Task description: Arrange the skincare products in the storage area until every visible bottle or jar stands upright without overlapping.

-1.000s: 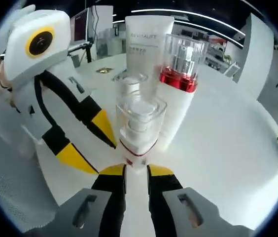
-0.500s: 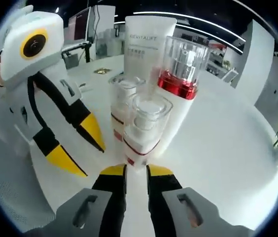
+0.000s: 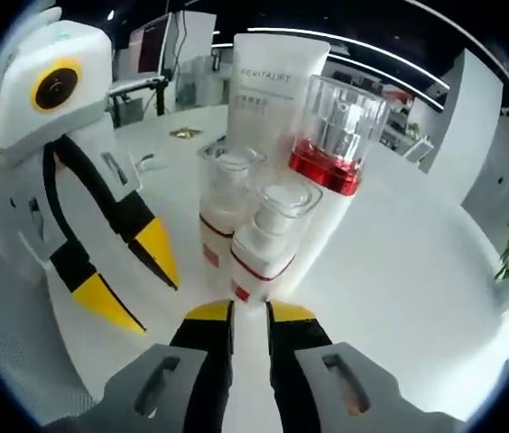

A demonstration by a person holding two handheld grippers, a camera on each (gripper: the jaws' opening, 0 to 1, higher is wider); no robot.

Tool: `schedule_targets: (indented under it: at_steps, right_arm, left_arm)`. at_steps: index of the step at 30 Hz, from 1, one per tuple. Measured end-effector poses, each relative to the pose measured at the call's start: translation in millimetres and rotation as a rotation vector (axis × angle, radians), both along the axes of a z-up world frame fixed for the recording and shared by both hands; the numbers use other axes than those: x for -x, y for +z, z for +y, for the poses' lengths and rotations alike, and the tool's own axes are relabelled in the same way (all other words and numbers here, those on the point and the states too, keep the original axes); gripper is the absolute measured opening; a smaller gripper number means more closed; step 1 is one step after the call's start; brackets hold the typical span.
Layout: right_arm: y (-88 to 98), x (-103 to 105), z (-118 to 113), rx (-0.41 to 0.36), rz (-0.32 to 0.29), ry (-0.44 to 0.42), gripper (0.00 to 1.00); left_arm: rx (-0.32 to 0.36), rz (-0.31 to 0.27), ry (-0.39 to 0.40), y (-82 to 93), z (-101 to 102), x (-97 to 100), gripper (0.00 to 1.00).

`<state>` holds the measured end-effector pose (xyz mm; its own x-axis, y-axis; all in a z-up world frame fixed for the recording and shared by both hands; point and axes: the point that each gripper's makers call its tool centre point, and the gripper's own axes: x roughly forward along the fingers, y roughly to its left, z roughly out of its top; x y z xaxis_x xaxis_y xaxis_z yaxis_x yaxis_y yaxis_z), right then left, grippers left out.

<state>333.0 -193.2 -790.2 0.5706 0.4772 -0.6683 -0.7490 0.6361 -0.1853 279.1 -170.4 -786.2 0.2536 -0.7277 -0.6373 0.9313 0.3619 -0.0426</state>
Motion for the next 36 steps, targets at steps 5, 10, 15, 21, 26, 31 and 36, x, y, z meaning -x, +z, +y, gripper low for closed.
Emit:
schedule_targets:
  at_steps: [5, 10, 15, 21, 26, 31, 36]
  right_arm:
    - [-0.9, -1, 1, 0.005, -0.007, 0.001, 0.13]
    - [-1.0, -2, 2, 0.001, -0.006, -0.007, 0.13]
    - [-1.9, -1, 2, -0.002, 0.001, -0.008, 0.14]
    - [-3.8, 0, 2, 0.004, 0.011, -0.008, 0.16]
    - [-2.2, -1, 0, 0.000, 0.009, -0.018, 0.16]
    - [0.4, -1, -2, -0.004, 0.006, -0.028, 0.19]
    - [3.4, -2, -3, -0.004, 0.000, -0.030, 0.23]
  left_arm:
    - [0.002, 0.002, 0.002, -0.1, 0, 0.9, 0.19]
    - [0.001, 0.005, 0.005, -1.5, 2, 1.1, 0.19]
    - [0.000, 0.005, 0.011, -1.8, 4, 1.2, 0.19]
    - [-0.004, 0.004, 0.027, -2.2, 9, 0.3, 0.20]
    - [-0.004, 0.010, 0.051, -1.8, 19, 0.6, 0.21]
    - [0.001, 0.009, 0.085, 0.8, 27, -0.2, 0.22]
    - [0.003, 0.007, 0.140, 6.7, 41, -1.9, 0.23]
